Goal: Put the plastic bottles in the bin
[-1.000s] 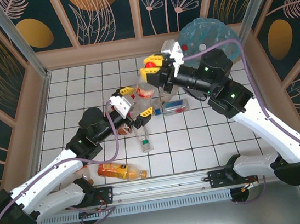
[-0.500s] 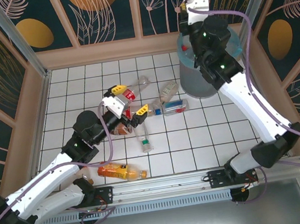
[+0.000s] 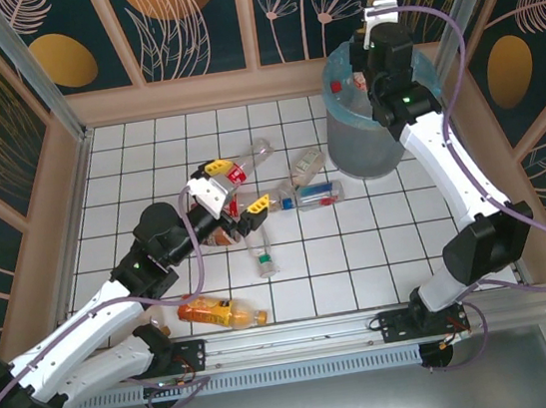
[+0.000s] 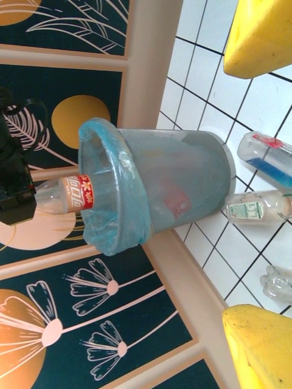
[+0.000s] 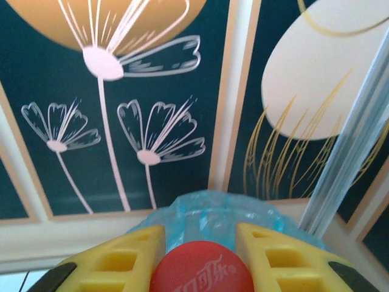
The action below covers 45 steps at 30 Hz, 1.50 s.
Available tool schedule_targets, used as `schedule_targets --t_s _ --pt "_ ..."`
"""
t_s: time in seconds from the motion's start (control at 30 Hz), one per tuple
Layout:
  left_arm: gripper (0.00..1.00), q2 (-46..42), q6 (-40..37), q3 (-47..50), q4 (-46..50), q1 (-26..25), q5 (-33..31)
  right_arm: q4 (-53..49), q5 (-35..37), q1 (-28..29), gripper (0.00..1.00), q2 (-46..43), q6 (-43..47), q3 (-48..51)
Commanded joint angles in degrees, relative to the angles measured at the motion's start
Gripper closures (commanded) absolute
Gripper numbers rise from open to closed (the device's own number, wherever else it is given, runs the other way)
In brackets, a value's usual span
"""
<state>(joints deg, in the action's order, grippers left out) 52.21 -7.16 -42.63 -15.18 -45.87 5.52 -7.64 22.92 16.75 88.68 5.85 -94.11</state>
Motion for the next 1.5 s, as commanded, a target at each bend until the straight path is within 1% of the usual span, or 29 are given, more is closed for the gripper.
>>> schedule_targets --t_s 0.0,0.03,0.13,0.2,0.27,0.63,0.8,0.87,0.97,1.07,1.1,1.17,1.2,1.23,1.27,1.33,1.37,1.4,1.47 --pt "0.05 0.70 1.13 -0.15 0.63 -0.18 0.52 -1.23 -5.30 -2.18 0.83 -0.80 -6.07 1.90" --pt "0.05 0.88 1.32 -0.15 0.72 -0.18 0.62 -1.95 -5.67 -2.66 0.79 -0.39 -6.40 2.01" --pt "0.05 0.97 1.39 -0.04 0.54 -0.19 0.74 -3.38 -5.82 -3.45 0.57 0.50 -6.79 2.58" --pt "0.05 1.08 1.23 -0.08 0.55 -0.19 0.42 -3.85 -6.92 -3.90 0.49 0.69 -7.38 3.24" --pt "0.05 1.14 0.98 -0.08 0.59 -0.12 0.16 -3.66 -7.39 -4.00 0.43 0.57 -7.89 4.13" --pt "0.05 1.45 1.05 -0.69 1.64 -0.17 -1.89 -4.31 -10.43 -4.43 0.42 1.05 -8.66 4.52" --pt "0.07 1.66 5.00 -2.37 5.86 -0.18 -9.10 -4.64 -11.92 -4.48 0.42 -0.42 -9.55 5.82" --pt "0.08 2.29 7.58 -4.63 9.90 -0.18 -12.84 -4.90 -13.62 -4.41 0.42 -1.93 -10.81 5.65" --pt "0.09 3.65 12.97 -9.09 18.25 -0.18 -20.28 -3.16 -15.83 -3.40 0.43 -6.32 -12.20 6.22" --pt "0.10 5.14 18.46 -12.73 27.78 -0.14 -26.45 1.52 -12.90 0.95 0.43 -12.43 -8.95 9.74" --pt "0.10 5.62 20.36 -15.03 31.14 -0.10 -28.10 3.59 -13.00 2.88 0.43 -14.75 -7.50 11.77" --pt "0.11 6.56 24.55 -17.23 37.52 0.23 -30.56 8.21 -15.98 6.70 0.42 -19.50 -4.71 16.69" --pt "0.11 7.04 27.07 -18.38 40.88 0.68 -30.78 11.09 -19.69 8.78 0.41 -21.89 -3.28 20.22" --pt "0.10 7.32 30.40 -19.26 43.38 1.60 -30.23 14.12 -23.94 10.48 0.40 -24.26 -2.62 24.05" --pt "0.10 7.30 32.70 -19.73 45.27 2.58 -28.86 16.96 -27.42 11.79 0.40 -25.91 -3.20 27.41" --pt "0.10 6.34 37.69 -19.80 48.28 5.23 -25.38 22.28 -36.70 14.24 0.39 -27.90 -3.78 33.75" --pt "0.10 5.64 39.85 -19.54 49.08 6.33 -24.16 23.26 -38.71 16.37 0.39 -27.83 -3.59 35.51" --pt "0.11 4.85 41.62 -19.10 50.05 7.99 -22.44 23.49 -39.09 18.75 0.39 -27.37 -2.99 36.89" --pt "0.14 3.76 44.57 -18.57 53.13 11.97 -19.98 22.44 -37.22 22.79 0.39 -25.35 -1.55 38.17"
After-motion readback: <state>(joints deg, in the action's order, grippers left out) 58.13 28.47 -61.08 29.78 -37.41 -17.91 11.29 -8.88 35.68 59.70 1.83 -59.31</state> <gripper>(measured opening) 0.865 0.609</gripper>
